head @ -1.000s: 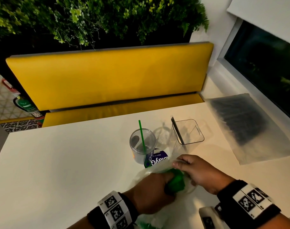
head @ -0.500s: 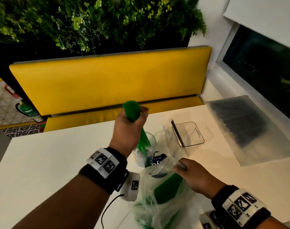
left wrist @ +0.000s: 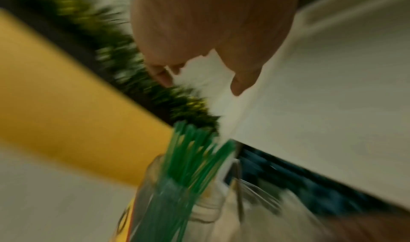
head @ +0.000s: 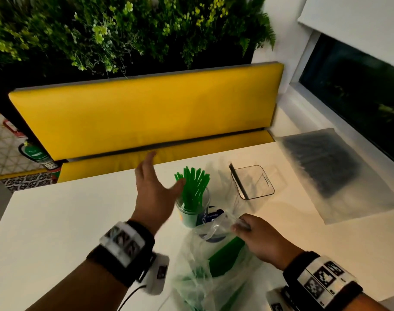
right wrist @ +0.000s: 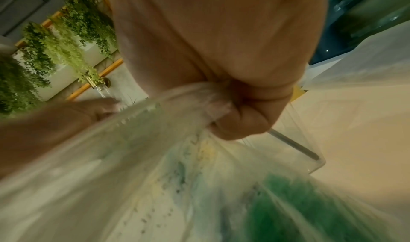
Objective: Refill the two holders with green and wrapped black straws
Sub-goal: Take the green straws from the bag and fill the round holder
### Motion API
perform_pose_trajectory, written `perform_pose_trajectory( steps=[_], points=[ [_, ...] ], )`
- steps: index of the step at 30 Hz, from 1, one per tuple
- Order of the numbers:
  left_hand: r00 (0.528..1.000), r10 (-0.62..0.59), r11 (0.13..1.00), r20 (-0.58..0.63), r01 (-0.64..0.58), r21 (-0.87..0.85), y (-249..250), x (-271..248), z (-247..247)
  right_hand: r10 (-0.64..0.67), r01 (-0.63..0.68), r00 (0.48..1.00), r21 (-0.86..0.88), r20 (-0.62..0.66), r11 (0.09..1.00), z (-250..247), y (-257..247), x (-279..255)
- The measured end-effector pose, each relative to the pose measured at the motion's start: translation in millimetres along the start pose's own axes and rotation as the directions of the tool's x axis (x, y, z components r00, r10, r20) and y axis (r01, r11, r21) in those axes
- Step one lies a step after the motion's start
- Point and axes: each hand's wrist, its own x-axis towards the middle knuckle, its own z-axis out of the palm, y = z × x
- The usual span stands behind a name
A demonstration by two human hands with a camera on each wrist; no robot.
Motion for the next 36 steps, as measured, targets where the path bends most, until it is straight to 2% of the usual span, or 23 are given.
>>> perform_pose_trajectory(
  steps=[1,2,3,4,5,6,7,8,9,11,13,15,17,20,21,25,27,30,32,35,36],
  points=[
    [0.978,0.198,0.98,0.061,-0.199,0.018,10.6,-17.6,-3.6,-0.009,0.009,1.0,0.0,-0.003,1.0,0.8,-0.3,1.1],
    [0.921,0.319,0.945,0.222,-0.327,-0.001,25.2,-39.1,-4.3,-0.018,0.018,1.0,0.0,-0.009,1.0,1.8,-0.5,2.4],
    [0.828,0.358,0.92,0.432,-0.392,-0.009,32.5,-61.5,0.9,-0.028,0.028,0.999,-0.002,-0.017,1.0,3.2,-1.1,3.5],
    [0.724,0.292,0.923,0.625,-0.384,0.013,37.5,-82.2,10.2,-0.037,0.037,0.999,-0.005,-0.024,0.999,4.7,-1.9,4.4],
    [0.641,0.18,0.94,0.747,-0.336,0.061,38.1,-97.7,21.9,-0.047,0.047,0.999,0.001,-0.025,0.999,6.3,-2.9,4.3],
    [0.598,0.07,0.956,0.798,-0.269,0.117,28.6,-107.2,36.6,-0.058,0.059,0.998,0.019,-0.02,0.998,8.5,-4.1,3.8],
    [0.581,-0.018,0.968,0.814,-0.194,0.16,14.7,-113.1,51.4,-0.074,0.075,0.997,0.042,-0.008,0.996,11.5,-5.7,2.8],
    [0.574,-0.085,0.975,0.814,-0.121,0.188,2.9,-113.0,65.0,-0.091,0.09,0.996,0.068,0.011,0.994,14.1,-7.1,1.4],
    [0.587,-0.111,0.978,0.802,-0.08,0.194,-5.6,-111.2,72.8,-0.107,0.104,0.994,0.086,0.038,0.991,17.0,-8.0,-0.5],
    [0.593,-0.152,0.976,0.79,-0.038,0.216,-24.2,-111.4,92.2,-0.143,0.133,0.986,0.11,0.089,0.985,20.9,-7.8,-4.3],
    [0.566,-0.175,0.95,0.806,-0.117,0.288,-24.4,-116.5,103.4,-0.165,0.149,0.98,0.141,0.111,0.979,22.3,-3.7,-7.3],
    [0.525,-0.242,0.858,0.816,-0.277,0.433,-16.7,-119.3,104.6,-0.184,0.163,0.976,0.168,0.118,0.972,22.5,-0.2,-10.5],
    [0.526,-0.306,0.786,0.793,-0.33,0.522,-19.8,-120.9,107.4,-0.219,0.191,0.966,0.192,0.135,0.963,23.2,0.4,-14.1],
    [0.524,-0.325,0.741,0.787,-0.375,0.556,-23.2,-121.2,107.4,-0.26,0.225,0.956,0.225,0.137,0.948,23.9,-1.8,-16.9],
    [0.537,-0.331,0.75,0.776,-0.349,0.562,-23.9,-121.3,107.8,-0.269,0.239,0.955,0.214,0.125,0.947,24.5,-2.3,-16.5],
    [0.539,-0.334,0.83,0.773,-0.221,0.513,-21.7,-121.0,103.4,-0.277,0.272,0.96,0.111,0.03,0.956,30.1,4.6,-12.6],
    [0.534,-0.303,0.876,0.79,-0.17,0.451,-17.1,-121.1,98.9,-0.292,0.289,0.954,-0.054,-0.069,0.956,30.2,10.0,-8.9],
    [0.58,-0.227,0.93,0.783,-0.11,0.351,-3.1,-115.8,87.5,-0.255,0.213,0.95,-0.22,-0.182,0.952,24.7,18.0,-1.2],
    [0.584,-0.181,0.963,0.791,-0.058,0.263,6.1,-110.0,77.3,-0.236,0.195,0.949,-0.2,-0.21,0.96,22.1,22.9,3.3],
    [0.53,-0.16,0.982,0.833,0.001,0.188,14.5,-102.2,68.3,-0.214,0.212,0.968,-0.026,-0.131,0.977,23.9,15.8,3.9],
    [0.516,-0.131,0.986,0.846,-0.018,0.164,17.2,-101.3,65.9,-0.205,0.208,0.975,0.034,-0.084,0.977,24.6,11.1,2.3]
  ],
)
